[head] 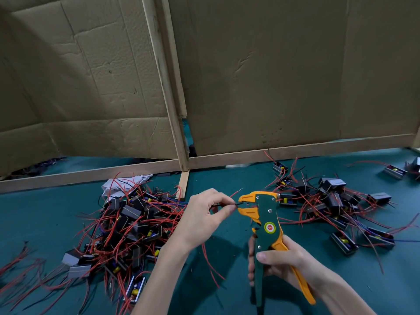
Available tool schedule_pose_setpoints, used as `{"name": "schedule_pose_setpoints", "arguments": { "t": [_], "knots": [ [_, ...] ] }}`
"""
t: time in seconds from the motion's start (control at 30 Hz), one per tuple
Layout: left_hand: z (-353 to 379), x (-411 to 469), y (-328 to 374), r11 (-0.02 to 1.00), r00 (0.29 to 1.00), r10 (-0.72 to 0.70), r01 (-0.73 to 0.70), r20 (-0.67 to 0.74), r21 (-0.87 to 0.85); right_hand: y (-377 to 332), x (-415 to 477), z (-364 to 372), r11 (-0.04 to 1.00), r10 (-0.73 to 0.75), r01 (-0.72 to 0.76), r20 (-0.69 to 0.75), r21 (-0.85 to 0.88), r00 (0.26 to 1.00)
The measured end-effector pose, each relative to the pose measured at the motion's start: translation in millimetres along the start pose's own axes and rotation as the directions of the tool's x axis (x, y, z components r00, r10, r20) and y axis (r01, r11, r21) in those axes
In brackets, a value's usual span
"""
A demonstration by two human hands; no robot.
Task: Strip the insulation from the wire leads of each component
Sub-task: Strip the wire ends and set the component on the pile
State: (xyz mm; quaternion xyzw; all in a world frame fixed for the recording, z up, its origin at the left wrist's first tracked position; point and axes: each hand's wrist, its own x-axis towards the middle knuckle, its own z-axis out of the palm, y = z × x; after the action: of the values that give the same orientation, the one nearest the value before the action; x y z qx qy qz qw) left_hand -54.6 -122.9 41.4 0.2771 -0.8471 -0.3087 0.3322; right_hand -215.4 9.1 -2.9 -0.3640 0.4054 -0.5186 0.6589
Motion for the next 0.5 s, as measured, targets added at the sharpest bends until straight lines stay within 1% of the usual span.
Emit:
{"name": "schedule_pose_setpoints", "arguments": {
  "t": [0.13, 0.33, 0.5],
  "knots": [
    [-4.4, -0.2, 0.4, 0.997, 0.999, 0.006, -0.009, 0.045, 0.070, 0.0, -1.2, -0.4, 0.999, 0.008, -0.008, 0.004, -0.034, 1.000],
    [-6.3, -0.9, 0.5, 0.996, 0.994, -0.024, 0.014, 0.105, 0.089, -0.4, -1.9, -0.3, 0.998, 0.019, -0.019, 0.006, -0.059, 1.000],
    [-8.7, -0.7, 0.4, 0.994, 0.991, -0.036, 0.023, 0.127, 0.106, -0.3, -2.2, 2.7, 0.992, 0.071, -0.076, -0.052, -0.105, 0.996]
  ]
}}
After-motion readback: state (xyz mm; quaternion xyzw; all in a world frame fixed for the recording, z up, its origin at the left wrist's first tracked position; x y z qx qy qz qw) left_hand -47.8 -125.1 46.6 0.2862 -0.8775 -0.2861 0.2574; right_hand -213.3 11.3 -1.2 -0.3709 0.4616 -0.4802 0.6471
